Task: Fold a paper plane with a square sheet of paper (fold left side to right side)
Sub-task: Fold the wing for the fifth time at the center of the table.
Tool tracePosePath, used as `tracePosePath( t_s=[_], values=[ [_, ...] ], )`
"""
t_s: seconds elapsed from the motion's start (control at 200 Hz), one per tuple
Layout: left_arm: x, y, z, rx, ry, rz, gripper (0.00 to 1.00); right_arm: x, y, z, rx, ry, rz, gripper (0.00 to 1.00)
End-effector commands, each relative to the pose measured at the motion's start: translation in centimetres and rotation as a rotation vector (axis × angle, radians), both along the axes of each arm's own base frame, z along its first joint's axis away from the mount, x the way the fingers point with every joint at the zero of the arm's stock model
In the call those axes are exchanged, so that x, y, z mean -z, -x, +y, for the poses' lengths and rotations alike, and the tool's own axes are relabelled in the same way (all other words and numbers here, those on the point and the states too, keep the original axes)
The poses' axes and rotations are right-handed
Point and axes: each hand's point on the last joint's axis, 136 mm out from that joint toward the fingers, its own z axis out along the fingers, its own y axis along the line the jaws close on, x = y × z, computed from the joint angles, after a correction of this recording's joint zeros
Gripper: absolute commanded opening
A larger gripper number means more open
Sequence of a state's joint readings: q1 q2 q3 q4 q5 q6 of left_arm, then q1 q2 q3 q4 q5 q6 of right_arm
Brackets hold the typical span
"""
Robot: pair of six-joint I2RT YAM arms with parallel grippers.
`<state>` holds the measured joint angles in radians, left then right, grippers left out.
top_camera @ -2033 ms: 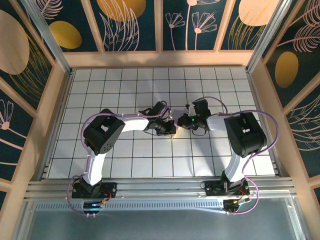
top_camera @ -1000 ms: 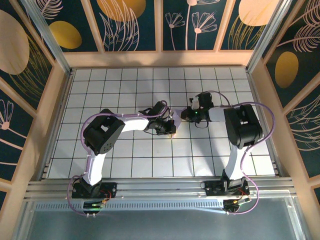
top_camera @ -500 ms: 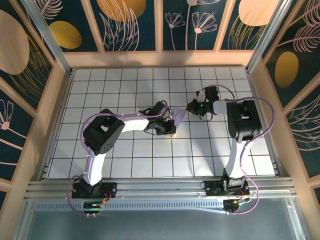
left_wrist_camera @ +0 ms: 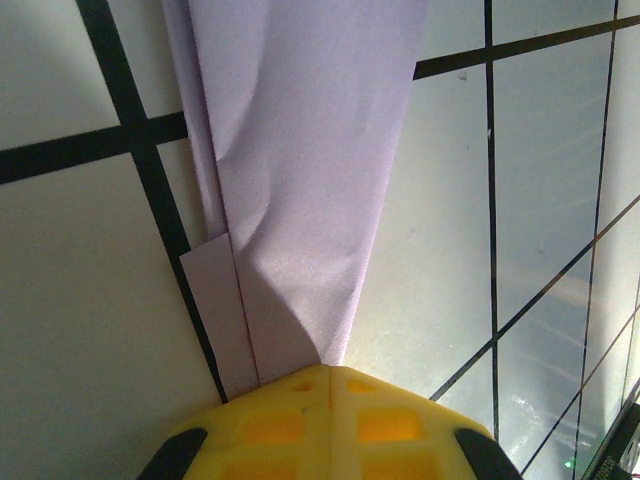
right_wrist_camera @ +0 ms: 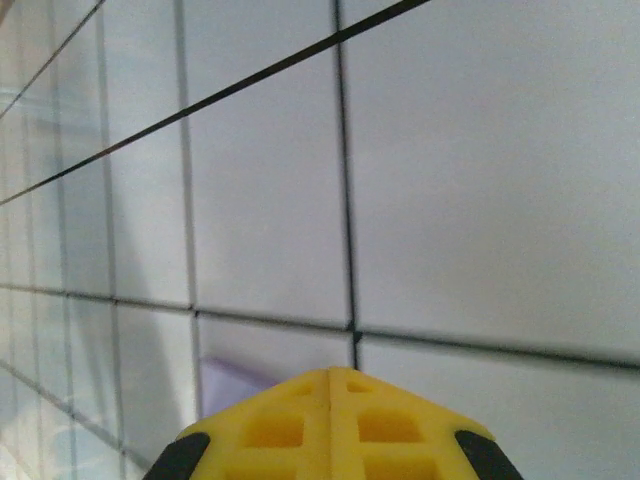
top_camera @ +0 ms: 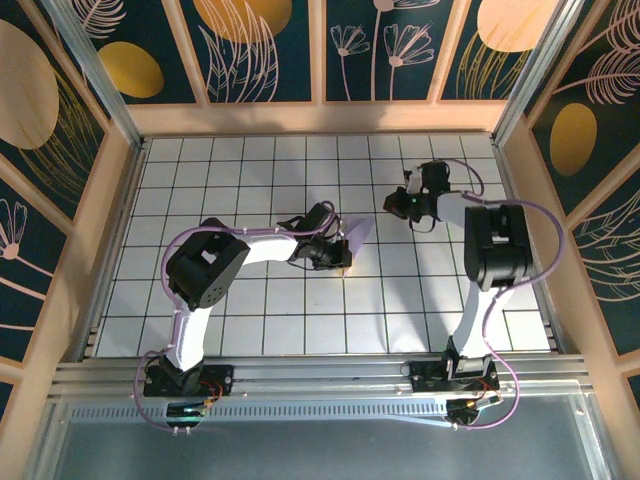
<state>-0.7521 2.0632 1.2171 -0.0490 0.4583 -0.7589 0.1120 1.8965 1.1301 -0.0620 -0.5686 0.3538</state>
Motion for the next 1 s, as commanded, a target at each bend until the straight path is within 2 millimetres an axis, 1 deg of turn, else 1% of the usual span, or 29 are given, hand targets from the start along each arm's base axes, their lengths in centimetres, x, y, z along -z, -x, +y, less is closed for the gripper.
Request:
tracePosePath(
  t_s=[0.0,0.03,0.105,0.185,0.265,0.355,0.601,0.801,0.851,0.906,0.996],
  values=[
    [4.0,1.9,3.8,-0.036,-0.179,0.084,0.00,-1.9,3.8,1.9,-0.030,-0.037,0.018,0.00],
    [3.9,1.9,3.7,-0.036,-0.178,0.081,0.00,-1.8,4.8,2.7,-0.038,-0.054,0.027,0.00],
    [3.9,1.9,3.7,-0.036,-0.179,0.079,0.00,-0.9,7.7,4.6,-0.055,-0.103,0.073,0.00],
    [3.8,1.9,3.7,-0.035,-0.178,0.080,0.00,-0.2,9.6,6.6,-0.073,-0.142,0.101,0.00],
    [3.8,1.8,3.7,-0.035,-0.177,0.079,0.00,0.4,10.6,8.2,-0.097,-0.151,0.113,0.00],
    [3.7,1.8,3.6,-0.035,-0.176,0.078,0.00,1.2,11.0,9.0,-0.104,-0.141,0.129,0.00],
    [3.7,1.8,3.7,-0.035,-0.175,0.077,0.00,3.2,11.7,9.9,-0.117,-0.129,0.182,0.00],
    [3.4,1.7,3.4,-0.032,-0.161,0.077,0.00,5.3,12.1,9.4,-0.102,-0.083,0.243,0.00],
    [3.0,1.6,3.2,-0.033,-0.147,0.072,0.00,5.9,12.4,9.1,-0.096,-0.062,0.264,0.00],
    [2.1,1.4,2.7,-0.034,-0.118,0.057,0.01,6.7,12.9,8.7,-0.091,-0.035,0.290,0.00],
    [-0.1,0.7,1.8,-0.033,-0.063,0.023,0.05,7.9,13.9,7.9,-0.083,0.008,0.331,0.00]
  ],
)
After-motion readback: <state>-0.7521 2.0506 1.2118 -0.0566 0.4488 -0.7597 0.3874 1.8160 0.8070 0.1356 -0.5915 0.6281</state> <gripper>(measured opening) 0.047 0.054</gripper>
